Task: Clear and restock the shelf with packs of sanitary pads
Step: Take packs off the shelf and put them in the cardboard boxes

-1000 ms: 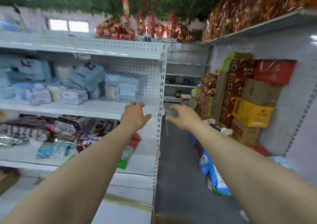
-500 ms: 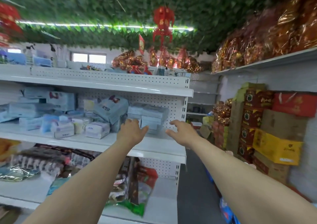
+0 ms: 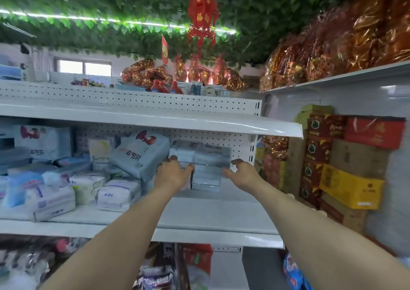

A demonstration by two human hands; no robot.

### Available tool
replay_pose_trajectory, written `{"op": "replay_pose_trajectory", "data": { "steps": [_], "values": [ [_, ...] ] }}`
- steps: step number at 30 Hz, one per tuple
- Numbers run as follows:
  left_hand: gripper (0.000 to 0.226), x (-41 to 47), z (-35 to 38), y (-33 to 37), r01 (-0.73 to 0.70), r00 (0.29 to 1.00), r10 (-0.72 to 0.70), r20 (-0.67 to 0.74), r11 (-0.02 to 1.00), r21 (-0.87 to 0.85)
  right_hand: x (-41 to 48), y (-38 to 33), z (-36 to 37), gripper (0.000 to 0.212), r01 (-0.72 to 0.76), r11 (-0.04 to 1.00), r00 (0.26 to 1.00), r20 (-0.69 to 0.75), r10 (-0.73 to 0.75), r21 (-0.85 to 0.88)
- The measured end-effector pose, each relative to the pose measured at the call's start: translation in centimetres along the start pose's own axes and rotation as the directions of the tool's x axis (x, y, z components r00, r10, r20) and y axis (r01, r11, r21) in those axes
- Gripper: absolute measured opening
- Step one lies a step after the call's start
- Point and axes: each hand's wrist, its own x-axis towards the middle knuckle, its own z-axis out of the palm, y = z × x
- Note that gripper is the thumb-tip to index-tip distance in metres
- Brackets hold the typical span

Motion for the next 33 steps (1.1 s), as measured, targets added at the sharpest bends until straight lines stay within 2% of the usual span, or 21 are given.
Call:
{"op": "replay_pose_trajectory", "data": {
  "steps": [7, 10, 14, 20, 23, 26, 29, 33],
  "values": [
    [0.089, 6.0, 1.6, -1.5, 0.040, 0.998, -0.036, 0.043, 0.996, -0.079, 4.4, -2.1, 1.2, 0.060, -0.159, 0.987, 0.987, -0.021, 0.159, 0.002],
    [0.095, 7.4, 2.4, -1.7, 0.041, 0.999, -0.039, 0.024, 0.995, -0.092, 5.7, -3.0, 1.8, 0.066, -0.259, 0.961, 0.965, -0.020, 0.262, 0.102],
    [0.100, 7.7, 3.9, -1.6, 0.031, 0.999, -0.036, -0.022, 0.981, -0.194, 6.7, -3.8, 2.7, 0.067, -0.379, 0.889, 0.921, 0.012, 0.389, 0.257],
    [0.101, 8.5, 5.4, -2.0, 0.054, 0.988, -0.092, -0.126, 0.960, -0.275, 7.2, -3.3, 2.9, 0.059, -0.439, 0.720, 0.875, 0.076, 0.477, 0.538],
    [0.102, 8.8, 5.5, -1.8, 0.070, 0.983, -0.113, -0.145, 0.959, -0.273, 7.6, -2.4, 2.9, 0.053, -0.464, 0.640, 0.861, 0.140, 0.489, 0.613],
    [0.092, 8.8, 5.6, -1.5, 0.086, 0.973, -0.142, -0.181, 0.953, -0.289, 7.9, -1.7, 3.2, 0.047, -0.515, 0.492, 0.809, 0.208, 0.550, 0.702],
    [0.080, 8.7, 5.7, -1.0, 0.065, 0.956, -0.168, -0.242, 0.922, -0.382, 8.0, -1.1, 3.3, 0.051, -0.532, 0.404, 0.774, 0.234, 0.588, 0.744],
    [0.066, 8.5, 6.0, -0.8, 0.158, 0.963, -0.255, -0.090, 0.799, -0.580, 7.5, -0.3, 3.1, 0.048, -0.521, 0.296, 0.770, 0.291, 0.567, 0.801]
  ]
}}
